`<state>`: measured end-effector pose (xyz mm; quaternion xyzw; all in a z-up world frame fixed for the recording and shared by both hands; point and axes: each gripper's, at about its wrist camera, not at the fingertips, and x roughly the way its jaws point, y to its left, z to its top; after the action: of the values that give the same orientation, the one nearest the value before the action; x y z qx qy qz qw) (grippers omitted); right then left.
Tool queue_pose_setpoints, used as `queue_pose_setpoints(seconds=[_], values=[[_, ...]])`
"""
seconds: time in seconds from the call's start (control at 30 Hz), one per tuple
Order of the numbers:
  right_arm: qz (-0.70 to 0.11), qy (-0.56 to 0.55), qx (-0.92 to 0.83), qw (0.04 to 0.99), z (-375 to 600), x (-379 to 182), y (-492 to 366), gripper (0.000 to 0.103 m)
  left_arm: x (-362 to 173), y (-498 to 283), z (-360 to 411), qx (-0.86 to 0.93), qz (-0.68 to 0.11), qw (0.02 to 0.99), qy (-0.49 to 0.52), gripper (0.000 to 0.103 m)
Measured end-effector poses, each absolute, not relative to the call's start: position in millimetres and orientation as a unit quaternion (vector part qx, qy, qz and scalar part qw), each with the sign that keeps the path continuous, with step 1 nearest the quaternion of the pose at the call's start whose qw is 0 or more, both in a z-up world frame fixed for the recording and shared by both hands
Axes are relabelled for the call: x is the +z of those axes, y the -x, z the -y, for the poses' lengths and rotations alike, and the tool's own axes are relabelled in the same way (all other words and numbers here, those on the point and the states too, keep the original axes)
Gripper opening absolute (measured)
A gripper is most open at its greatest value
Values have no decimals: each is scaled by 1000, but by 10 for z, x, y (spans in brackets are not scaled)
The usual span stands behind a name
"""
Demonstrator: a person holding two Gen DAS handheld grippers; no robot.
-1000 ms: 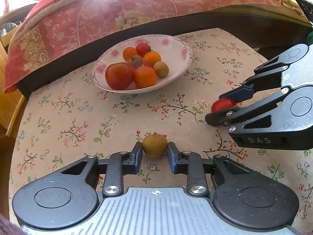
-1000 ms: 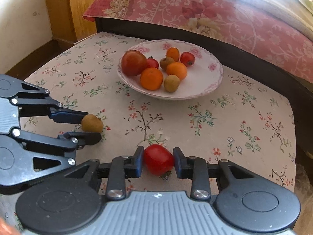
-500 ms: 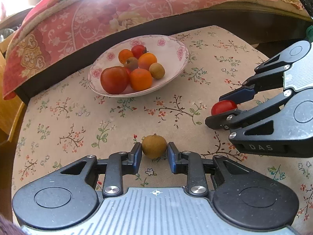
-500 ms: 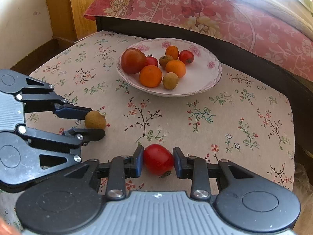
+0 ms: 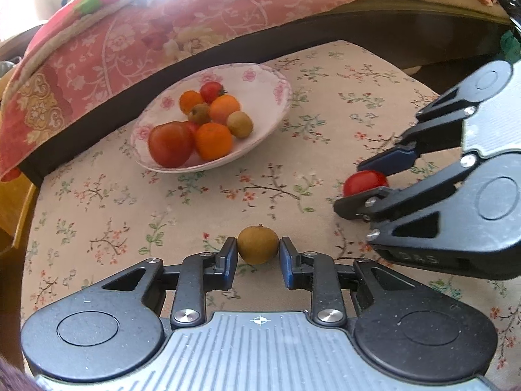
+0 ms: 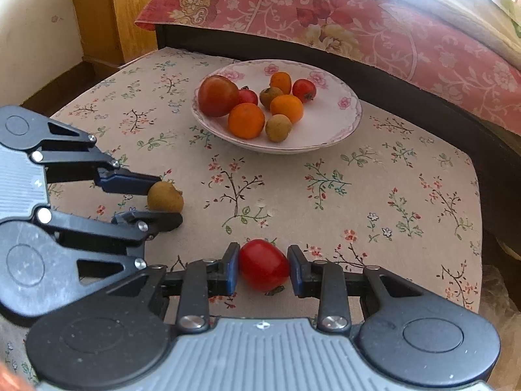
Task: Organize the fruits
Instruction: 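Lift the brown fruit with the left tool while the right tool lifts the cherry tomato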
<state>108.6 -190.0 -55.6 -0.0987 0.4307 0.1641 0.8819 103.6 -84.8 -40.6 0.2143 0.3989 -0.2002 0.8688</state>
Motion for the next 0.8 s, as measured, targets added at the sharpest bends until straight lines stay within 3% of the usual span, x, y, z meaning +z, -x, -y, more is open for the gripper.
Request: queue_pose_setpoints(seconds=[0.8], values=[[-430, 93, 156, 884, 1849, -418, -991, 35, -268, -964, 869, -185, -390, 873, -228, 35]])
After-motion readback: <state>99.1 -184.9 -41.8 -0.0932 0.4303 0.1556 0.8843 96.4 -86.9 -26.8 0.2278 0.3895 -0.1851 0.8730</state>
